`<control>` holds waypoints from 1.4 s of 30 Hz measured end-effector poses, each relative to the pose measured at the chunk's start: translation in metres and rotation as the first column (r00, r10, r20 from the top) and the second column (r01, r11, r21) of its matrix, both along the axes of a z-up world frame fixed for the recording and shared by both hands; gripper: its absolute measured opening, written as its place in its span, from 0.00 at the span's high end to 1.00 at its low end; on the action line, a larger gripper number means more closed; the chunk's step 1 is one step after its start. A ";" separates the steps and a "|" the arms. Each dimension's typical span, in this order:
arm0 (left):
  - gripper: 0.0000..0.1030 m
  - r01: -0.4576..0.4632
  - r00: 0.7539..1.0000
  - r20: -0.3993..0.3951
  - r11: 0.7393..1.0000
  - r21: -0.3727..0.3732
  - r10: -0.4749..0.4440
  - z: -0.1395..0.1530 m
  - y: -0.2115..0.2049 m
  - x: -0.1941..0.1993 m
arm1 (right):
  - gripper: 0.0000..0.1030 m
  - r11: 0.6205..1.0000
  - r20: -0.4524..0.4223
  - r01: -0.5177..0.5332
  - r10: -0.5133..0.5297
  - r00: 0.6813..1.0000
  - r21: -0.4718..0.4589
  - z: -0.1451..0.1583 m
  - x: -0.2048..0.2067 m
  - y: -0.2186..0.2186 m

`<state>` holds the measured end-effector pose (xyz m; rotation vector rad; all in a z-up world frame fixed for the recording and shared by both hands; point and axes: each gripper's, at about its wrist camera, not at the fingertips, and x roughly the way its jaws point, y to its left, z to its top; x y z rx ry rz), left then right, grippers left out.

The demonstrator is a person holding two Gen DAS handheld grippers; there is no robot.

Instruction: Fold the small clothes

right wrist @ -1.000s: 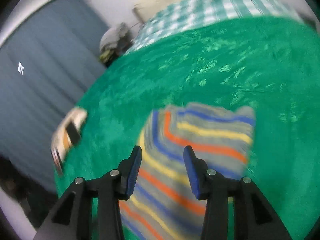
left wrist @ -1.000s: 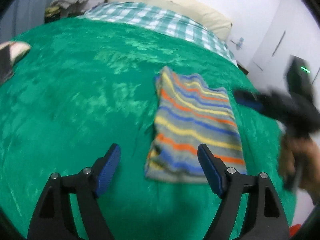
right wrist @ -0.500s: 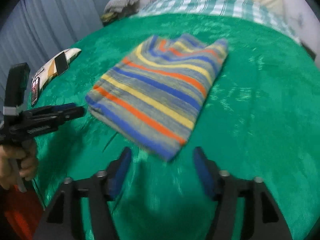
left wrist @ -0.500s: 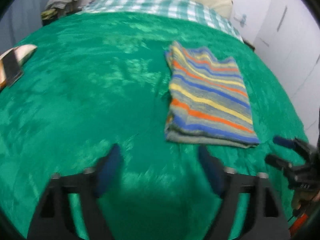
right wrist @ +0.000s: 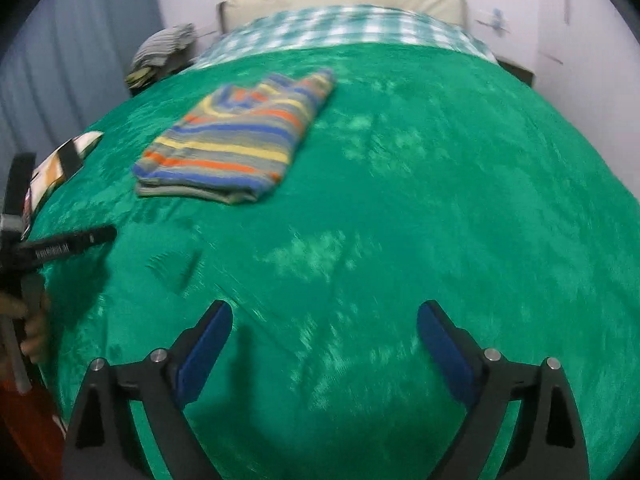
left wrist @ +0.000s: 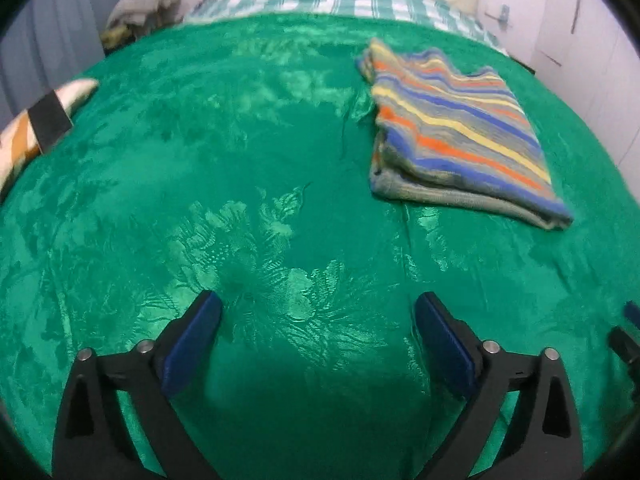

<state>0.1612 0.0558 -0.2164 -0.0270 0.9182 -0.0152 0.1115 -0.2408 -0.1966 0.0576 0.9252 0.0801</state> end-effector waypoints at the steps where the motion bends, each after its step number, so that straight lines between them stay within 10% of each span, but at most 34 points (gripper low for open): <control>1: 0.01 0.001 1.000 0.004 1.000 0.006 -0.001 -0.001 -0.001 0.000 | 0.09 1.000 -0.008 0.006 -0.006 1.000 -0.003 -0.005 0.000 0.000; 42: 0.00 -0.005 0.999 0.036 1.000 -0.002 0.005 -0.006 -0.001 -0.004 | 0.00 0.997 0.023 -0.012 0.014 1.000 -0.071 -0.022 -0.004 0.011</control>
